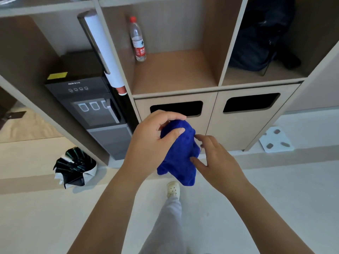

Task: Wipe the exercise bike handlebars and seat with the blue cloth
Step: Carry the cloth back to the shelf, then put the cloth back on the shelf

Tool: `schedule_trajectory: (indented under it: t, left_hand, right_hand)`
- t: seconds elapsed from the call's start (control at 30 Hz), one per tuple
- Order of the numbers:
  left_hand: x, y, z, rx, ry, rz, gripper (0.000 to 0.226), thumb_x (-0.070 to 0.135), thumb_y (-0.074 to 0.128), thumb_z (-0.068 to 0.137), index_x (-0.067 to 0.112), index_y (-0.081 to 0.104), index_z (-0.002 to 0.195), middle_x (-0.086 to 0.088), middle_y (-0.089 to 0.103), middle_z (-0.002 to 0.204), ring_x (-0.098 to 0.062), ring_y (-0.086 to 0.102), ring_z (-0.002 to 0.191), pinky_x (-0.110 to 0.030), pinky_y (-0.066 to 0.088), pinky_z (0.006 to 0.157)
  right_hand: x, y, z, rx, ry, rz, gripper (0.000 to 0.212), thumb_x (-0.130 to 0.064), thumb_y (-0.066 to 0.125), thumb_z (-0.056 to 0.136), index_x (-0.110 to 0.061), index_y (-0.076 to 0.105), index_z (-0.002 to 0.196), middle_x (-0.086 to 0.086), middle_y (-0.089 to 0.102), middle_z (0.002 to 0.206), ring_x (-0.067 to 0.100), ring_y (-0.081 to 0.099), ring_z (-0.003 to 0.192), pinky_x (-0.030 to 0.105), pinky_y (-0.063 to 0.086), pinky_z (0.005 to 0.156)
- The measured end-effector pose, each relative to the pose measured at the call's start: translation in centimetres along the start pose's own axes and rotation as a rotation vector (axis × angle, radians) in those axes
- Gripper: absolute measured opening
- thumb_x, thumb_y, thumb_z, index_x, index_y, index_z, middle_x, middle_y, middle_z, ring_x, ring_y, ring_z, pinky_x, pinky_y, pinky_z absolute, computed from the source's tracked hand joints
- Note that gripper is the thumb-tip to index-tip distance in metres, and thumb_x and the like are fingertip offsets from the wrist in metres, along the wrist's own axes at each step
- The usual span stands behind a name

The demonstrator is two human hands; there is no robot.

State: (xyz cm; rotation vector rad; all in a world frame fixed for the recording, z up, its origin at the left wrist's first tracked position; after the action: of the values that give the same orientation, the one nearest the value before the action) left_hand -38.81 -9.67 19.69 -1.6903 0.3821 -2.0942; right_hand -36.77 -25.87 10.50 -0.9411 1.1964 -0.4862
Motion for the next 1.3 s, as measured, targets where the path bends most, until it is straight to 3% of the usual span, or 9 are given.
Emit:
schedule_trajectory:
  t: [0.23,0.37,0.5,0.73,0.93,1.07,1.3]
  left_hand:
    - [-5.3,0.4,13.0,-0.009,0.029,-0.043,0.030,0.005,0.063,0.085,0.031,0.069,0.099,0.021,0.066,0.101,-0.001,0.059,0.101,-0.013,0.045,0.085]
    - [-7.6,-0.1,20.2,-0.038,0.022,-0.054,0.032,0.005,0.063,0.084,0.035,0.068,0.096,0.024,0.065,0.102,0.000,0.059,0.103,-0.018,0.047,0.087]
    - [-9.2,-0.7,25.9,-0.069,0.012,-0.085,0.029,0.004,0.063,0.085,0.029,0.070,0.098,0.020,0.066,0.102,0.001,0.058,0.103,-0.016,0.046,0.086]
    - [-11.3,-0.9,31.5,-0.068,0.010,-0.070,0.028,0.000,0.064,0.084,0.024,0.069,0.098,0.020,0.066,0.099,0.003,0.058,0.098,-0.007,0.039,0.081]
    - [-11.9,-1.3,34.0,-0.038,-0.023,-0.032,0.025,0.002,0.064,0.085,0.021,0.071,0.099,0.023,0.064,0.101,0.004,0.058,0.099,-0.007,0.040,0.083]
    - [-12.0,-1.6,35.1,-0.026,-0.057,-0.006,0.024,0.005,0.065,0.086,0.024,0.070,0.100,0.024,0.063,0.103,0.005,0.058,0.101,-0.008,0.041,0.085]
    - [-12.9,-1.5,35.8,0.054,-0.106,0.034,0.026,0.005,0.066,0.086,0.026,0.070,0.101,0.023,0.064,0.100,0.000,0.059,0.101,-0.014,0.045,0.086]
  right_hand:
    - [2.6,0.5,13.9,0.034,0.028,-0.055,0.063,-0.035,0.059,0.089,-0.030,0.026,0.143,-0.016,0.035,0.142,0.006,0.044,0.123,0.021,0.044,0.081]
    - [3.1,0.5,22.2,0.053,0.021,-0.033,0.075,-0.030,0.065,0.084,-0.030,0.022,0.146,-0.012,0.038,0.138,0.008,0.048,0.120,0.030,0.052,0.080]
    - [4.0,0.0,28.4,0.065,0.021,-0.066,0.078,-0.029,0.068,0.082,-0.031,0.023,0.146,-0.011,0.038,0.139,0.010,0.048,0.121,0.025,0.048,0.077]
    - [6.6,-0.1,34.6,0.030,-0.008,-0.066,0.079,-0.033,0.071,0.079,-0.032,0.028,0.145,-0.012,0.036,0.140,0.010,0.047,0.121,0.021,0.043,0.077]
    - [8.1,-0.5,39.0,-0.090,-0.136,-0.089,0.078,-0.027,0.073,0.080,-0.029,0.030,0.145,-0.008,0.036,0.141,0.013,0.044,0.124,0.024,0.044,0.090]
    - [7.9,-0.8,41.9,-0.163,-0.225,-0.054,0.061,-0.017,0.067,0.084,-0.026,0.042,0.139,-0.003,0.040,0.138,0.014,0.042,0.125,0.026,0.041,0.095]
    - [8.3,-0.9,44.6,-0.228,-0.272,-0.093,0.026,-0.018,0.061,0.088,-0.014,0.059,0.114,0.001,0.052,0.125,0.017,0.049,0.112,0.023,0.035,0.077]
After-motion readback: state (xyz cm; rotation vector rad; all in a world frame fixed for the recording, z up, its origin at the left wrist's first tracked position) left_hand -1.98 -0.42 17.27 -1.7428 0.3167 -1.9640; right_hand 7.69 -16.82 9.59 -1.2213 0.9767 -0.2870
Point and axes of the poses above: each hand's wrist, its own z-axis towards the middle knuckle, its own y-axis out of the palm, x = y × z, the point moved 4 cm from there along z, towards the middle knuckle
